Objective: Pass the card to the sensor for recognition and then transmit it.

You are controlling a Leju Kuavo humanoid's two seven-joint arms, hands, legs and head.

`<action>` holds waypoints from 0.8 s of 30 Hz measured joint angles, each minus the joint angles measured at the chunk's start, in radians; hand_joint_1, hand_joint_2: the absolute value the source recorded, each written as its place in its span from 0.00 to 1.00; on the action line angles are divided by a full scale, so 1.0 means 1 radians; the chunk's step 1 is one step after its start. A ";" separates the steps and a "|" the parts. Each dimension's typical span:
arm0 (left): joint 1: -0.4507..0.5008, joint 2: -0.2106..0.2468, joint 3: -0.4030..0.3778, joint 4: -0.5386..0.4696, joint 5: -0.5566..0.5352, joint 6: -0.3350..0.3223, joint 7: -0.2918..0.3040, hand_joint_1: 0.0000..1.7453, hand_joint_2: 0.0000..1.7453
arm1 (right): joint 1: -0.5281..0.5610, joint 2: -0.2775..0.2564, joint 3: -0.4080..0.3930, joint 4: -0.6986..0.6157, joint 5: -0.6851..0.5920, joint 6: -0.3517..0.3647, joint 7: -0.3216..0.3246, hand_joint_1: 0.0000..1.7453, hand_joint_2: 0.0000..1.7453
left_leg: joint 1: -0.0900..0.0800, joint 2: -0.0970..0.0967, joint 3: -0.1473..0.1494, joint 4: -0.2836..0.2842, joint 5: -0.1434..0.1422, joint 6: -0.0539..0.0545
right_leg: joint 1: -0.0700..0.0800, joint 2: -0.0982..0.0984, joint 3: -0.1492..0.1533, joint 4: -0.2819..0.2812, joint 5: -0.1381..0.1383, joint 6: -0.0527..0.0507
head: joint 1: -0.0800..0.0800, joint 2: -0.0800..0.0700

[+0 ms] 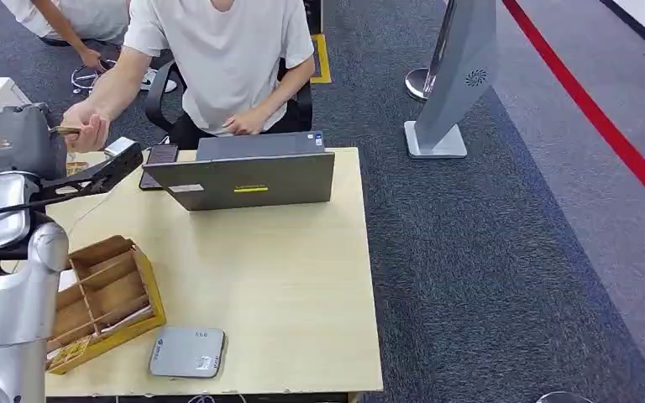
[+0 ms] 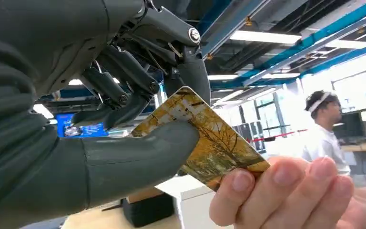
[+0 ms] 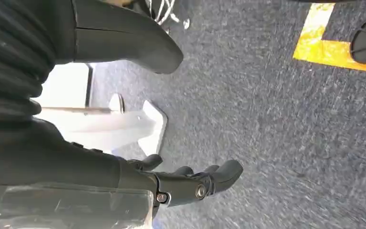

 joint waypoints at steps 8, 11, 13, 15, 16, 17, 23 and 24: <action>0.139 0.014 0.039 -0.196 0.000 -0.016 -0.067 1.00 1.00 | 0.001 0.000 0.000 -0.022 -0.007 0.002 0.016 0.00 1.00 | 0.000 0.003 -0.006 0.000 -0.003 0.002 | 0.000 0.003 -0.006 -0.002 -0.001 0.000 | 0.000 0.000; 0.163 0.016 0.059 -0.218 0.000 -0.011 -0.083 1.00 1.00 | 0.001 0.000 0.000 -0.022 0.005 -0.016 -0.005 0.00 1.00 | 0.000 0.003 -0.007 0.000 -0.003 0.002 | 0.000 0.003 -0.006 -0.002 -0.001 0.000 | 0.001 0.000; 0.183 0.013 0.078 -0.234 0.000 -0.001 -0.099 1.00 1.00 | 0.001 0.000 0.000 -0.022 0.006 -0.016 -0.003 0.00 1.00 | 0.000 0.004 -0.007 0.000 -0.003 0.002 | 0.000 0.004 -0.007 -0.002 -0.001 0.000 | 0.001 0.000; 0.201 0.011 0.093 -0.248 0.000 0.004 -0.106 1.00 1.00 | 0.001 0.000 0.000 -0.024 0.006 -0.012 0.007 0.00 1.00 | 0.000 0.005 -0.007 0.000 -0.003 0.002 | 0.000 0.005 -0.008 -0.002 -0.001 0.000 | 0.001 0.000; 0.206 0.010 0.098 -0.253 0.000 0.004 -0.107 1.00 1.00 | 0.002 0.000 0.000 -0.024 0.006 -0.011 0.011 0.00 1.00 | 0.000 0.005 -0.007 0.000 -0.003 0.002 | 0.000 0.005 -0.008 -0.002 -0.001 0.000 | 0.000 0.000; 0.211 0.009 0.101 -0.257 0.000 0.004 -0.109 1.00 1.00 | 0.002 0.000 0.000 -0.024 0.007 -0.011 0.014 0.00 1.00 | 0.000 0.005 -0.008 0.000 -0.004 0.002 | 0.000 0.005 -0.008 -0.002 -0.001 0.000 | 0.001 0.000; 0.227 0.005 0.121 -0.276 0.000 0.005 -0.123 0.00 1.00 | 0.001 0.000 0.001 -0.027 0.006 0.002 0.020 0.00 1.00 | 0.000 0.006 -0.008 0.000 -0.004 0.002 | 0.000 0.006 -0.009 -0.002 -0.001 0.000 | 0.001 0.000; 0.230 0.005 0.128 -0.279 0.000 0.008 -0.134 0.00 1.00 | 0.001 0.000 0.002 -0.027 0.006 0.001 0.020 0.00 1.00 | 0.000 0.006 -0.008 0.000 -0.004 0.003 | 0.000 0.005 -0.009 -0.003 -0.001 0.000 | 0.001 0.000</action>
